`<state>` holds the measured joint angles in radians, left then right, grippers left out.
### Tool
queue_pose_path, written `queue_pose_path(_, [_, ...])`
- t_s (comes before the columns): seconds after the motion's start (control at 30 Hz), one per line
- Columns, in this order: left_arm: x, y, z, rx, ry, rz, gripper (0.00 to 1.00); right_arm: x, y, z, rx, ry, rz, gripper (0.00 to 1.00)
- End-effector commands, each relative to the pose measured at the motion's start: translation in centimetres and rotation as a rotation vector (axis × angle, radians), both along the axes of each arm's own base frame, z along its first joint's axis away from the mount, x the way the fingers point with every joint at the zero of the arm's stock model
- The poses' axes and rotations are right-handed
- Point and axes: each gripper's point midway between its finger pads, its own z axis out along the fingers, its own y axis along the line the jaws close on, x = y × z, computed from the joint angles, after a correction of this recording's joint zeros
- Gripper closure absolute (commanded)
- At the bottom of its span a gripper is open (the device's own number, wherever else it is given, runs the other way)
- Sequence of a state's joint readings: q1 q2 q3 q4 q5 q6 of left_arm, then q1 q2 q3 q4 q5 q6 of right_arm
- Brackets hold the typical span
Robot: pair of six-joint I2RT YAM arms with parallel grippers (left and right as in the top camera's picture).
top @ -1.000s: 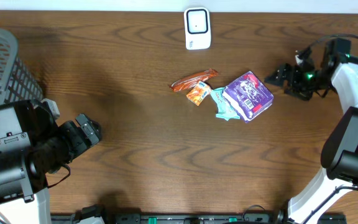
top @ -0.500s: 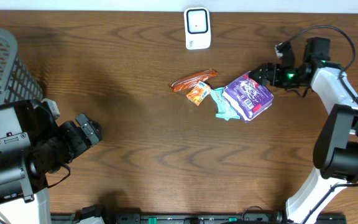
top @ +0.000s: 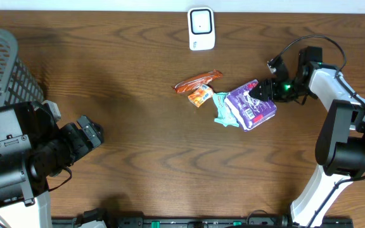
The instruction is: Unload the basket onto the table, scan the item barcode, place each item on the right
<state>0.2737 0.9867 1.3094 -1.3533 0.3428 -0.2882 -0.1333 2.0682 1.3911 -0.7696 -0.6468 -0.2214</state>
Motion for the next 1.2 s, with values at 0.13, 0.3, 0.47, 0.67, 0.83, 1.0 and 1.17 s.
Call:
queue_pose_path(0.13, [0.0, -0.2, 0.2, -0.01, -0.007, -0.004, 0.02, -3.3, 0.8, -0.5, 0.013, 0.13, 0.04, 0.57])
queue_pose_path(0.3, [0.0, -0.2, 0.2, -0.01, -0.007, -0.004, 0.02, -3.7, 0.3, -0.9, -0.023, 0.152, 0.04, 0.52])
queue_pose_path(0.47, [0.0, -0.2, 0.2, -0.01, -0.007, -0.004, 0.02, -4.8, -0.4, -2.4, -0.084, 0.176, 0.052, 0.5])
queue_pose_path(0.67, [0.0, -0.2, 0.2, -0.01, -0.007, -0.004, 0.02, -6.4, 0.4, -4.2, -0.048, 0.185, 0.06, 0.99])
queue_pose_path(0.83, [0.0, -0.2, 0.2, -0.01, -0.007, -0.004, 0.02, -5.8, 0.8, -2.6, -0.01, 0.209, 0.016, 0.99])
queue_pose_path(1.0, [0.0, -0.2, 0.2, -0.01, -0.007, -0.004, 0.02, -2.8, -2.4, 1.4, -0.208, 0.208, -0.137, 0.99])
queue_pose_path(1.17, [0.0, -0.2, 0.2, -0.01, -0.007, -0.004, 0.02, -1.1, -8.3, 7.0, -0.654, 0.131, -0.43, 0.99])
